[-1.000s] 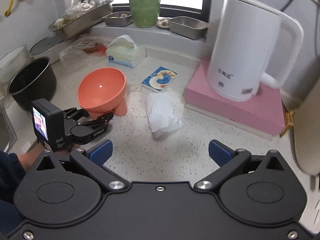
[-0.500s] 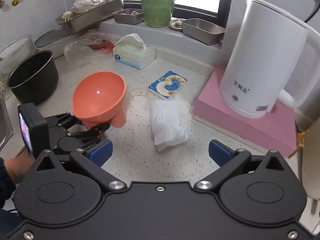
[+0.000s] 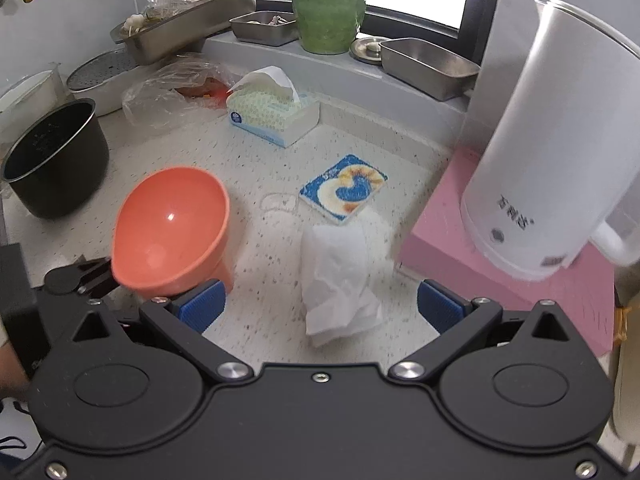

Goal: Clean bowl
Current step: 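Hold the bowl with the left tool while moving the right tool toward the sponge, then lower the right tool onto the blue sponge and close on it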

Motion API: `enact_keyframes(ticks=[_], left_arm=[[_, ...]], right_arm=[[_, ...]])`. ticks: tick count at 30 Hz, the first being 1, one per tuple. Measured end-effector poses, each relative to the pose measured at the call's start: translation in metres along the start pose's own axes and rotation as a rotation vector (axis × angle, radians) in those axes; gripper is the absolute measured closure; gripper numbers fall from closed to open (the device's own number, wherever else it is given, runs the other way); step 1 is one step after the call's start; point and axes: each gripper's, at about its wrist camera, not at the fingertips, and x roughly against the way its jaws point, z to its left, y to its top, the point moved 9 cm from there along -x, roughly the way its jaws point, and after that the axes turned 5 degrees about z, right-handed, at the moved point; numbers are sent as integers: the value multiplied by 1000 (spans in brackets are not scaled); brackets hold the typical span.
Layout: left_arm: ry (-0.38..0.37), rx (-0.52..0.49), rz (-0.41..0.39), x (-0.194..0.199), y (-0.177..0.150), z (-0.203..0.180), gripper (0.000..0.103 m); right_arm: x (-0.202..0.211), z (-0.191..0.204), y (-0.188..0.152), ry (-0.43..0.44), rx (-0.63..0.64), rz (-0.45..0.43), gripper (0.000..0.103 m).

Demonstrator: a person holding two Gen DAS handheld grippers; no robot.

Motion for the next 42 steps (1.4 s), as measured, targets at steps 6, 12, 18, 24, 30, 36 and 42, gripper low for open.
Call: enact_keyframes(ticks=[6, 12, 18, 24, 30, 36, 42], left_arm=[[-1, -7, -6, 1, -2, -1, 65], [-4, -11, -4, 1, -2, -2, 65], [-1, -9, 0, 1, -2, -2, 65], [5, -2, 2, 1, -2, -3, 65], [7, 0, -1, 1, -3, -4, 65], [9, 2, 0, 1, -3, -3, 65], [11, 6, 0, 1, -2, -3, 65]], right_arm=[[-24, -2, 25, 7, 41, 0, 0], [-62, -8, 51, 37, -14, 51, 0], [-101, -14, 75, 15, -42, 96, 0], [-132, -20, 90, -21, -52, 137, 0], [-153, -19, 98, -31, -59, 156, 0], [-178, -21, 103, -60, -75, 177, 0], [-197, -18, 109, -74, -82, 202, 0]])
